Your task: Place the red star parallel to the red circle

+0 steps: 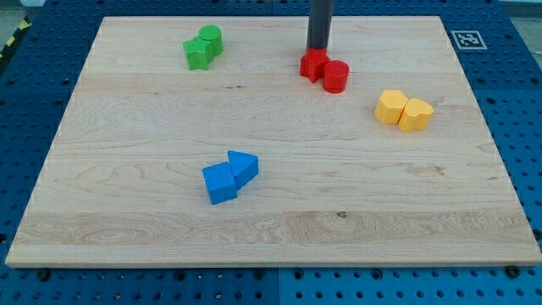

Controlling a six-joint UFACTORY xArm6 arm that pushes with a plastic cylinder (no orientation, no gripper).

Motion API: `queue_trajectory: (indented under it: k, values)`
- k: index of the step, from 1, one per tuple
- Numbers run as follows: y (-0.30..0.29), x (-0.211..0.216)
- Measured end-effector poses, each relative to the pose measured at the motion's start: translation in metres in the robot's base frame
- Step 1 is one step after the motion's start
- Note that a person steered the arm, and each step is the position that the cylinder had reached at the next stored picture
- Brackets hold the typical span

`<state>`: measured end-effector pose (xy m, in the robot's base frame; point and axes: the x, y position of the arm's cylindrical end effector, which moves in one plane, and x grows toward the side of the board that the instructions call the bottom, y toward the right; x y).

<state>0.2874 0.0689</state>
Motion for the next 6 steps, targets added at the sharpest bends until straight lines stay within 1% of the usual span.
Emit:
queue_trajectory:
  k: [1, 2, 3, 4, 5, 6]
  values:
    - [0.0, 0.0]
    - [0.017, -0.009]
    - [0.035, -0.007]
    - [0.027, 0.02]
    - [-0.016, 0.038]
    - [-0.035, 0.021]
